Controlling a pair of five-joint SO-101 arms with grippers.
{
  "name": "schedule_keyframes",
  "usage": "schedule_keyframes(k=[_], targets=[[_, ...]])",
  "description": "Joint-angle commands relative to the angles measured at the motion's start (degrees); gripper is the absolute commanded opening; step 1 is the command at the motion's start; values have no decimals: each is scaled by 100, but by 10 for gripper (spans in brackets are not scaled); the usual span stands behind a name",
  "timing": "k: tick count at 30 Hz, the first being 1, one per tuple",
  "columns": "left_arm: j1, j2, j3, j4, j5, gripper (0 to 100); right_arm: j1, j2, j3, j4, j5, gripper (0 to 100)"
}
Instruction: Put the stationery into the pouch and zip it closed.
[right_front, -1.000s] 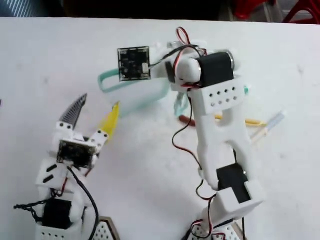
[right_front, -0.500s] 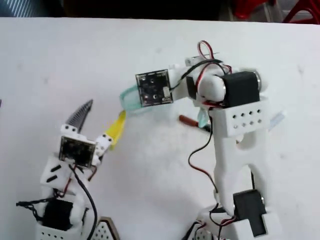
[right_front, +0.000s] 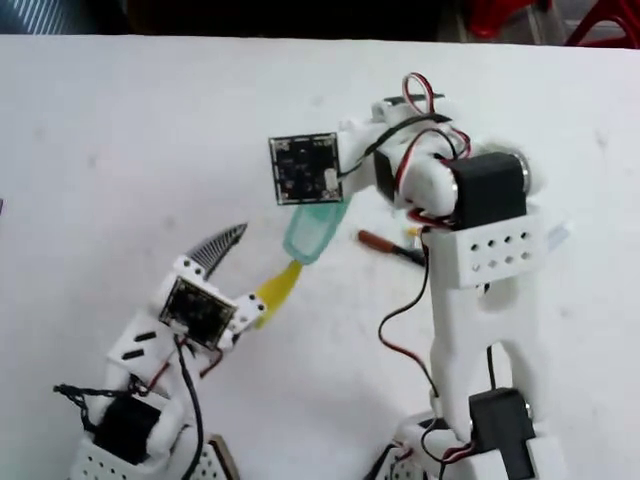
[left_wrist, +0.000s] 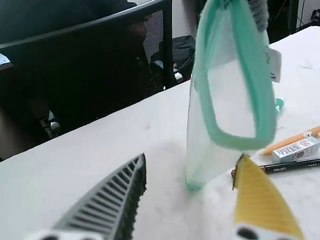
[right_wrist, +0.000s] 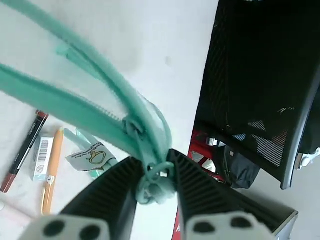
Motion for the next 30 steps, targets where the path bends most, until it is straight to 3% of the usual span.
schedule_keyframes(k=[1, 5, 11, 16, 23, 30], targets=[[-224, -66, -800, 949, 97, 287, -154, -84, 114, -242, -79, 19], [-338, -66, -1240, 1582, 97, 287, -171, -84, 149, -233, -79, 18], [-602, -66, -1486, 1679, 97, 287, -163, -145, 132, -101, -70, 18], [-857, -66, -1002, 844, 97, 288, -171, -154, 123, 251, 237, 18], [-251, -66, 352, -677, 105, 287, -171, -154, 123, 303, 237, 18], [119, -48, 457, -1363, 105, 286, -189, -101, 123, 277, 237, 18]])
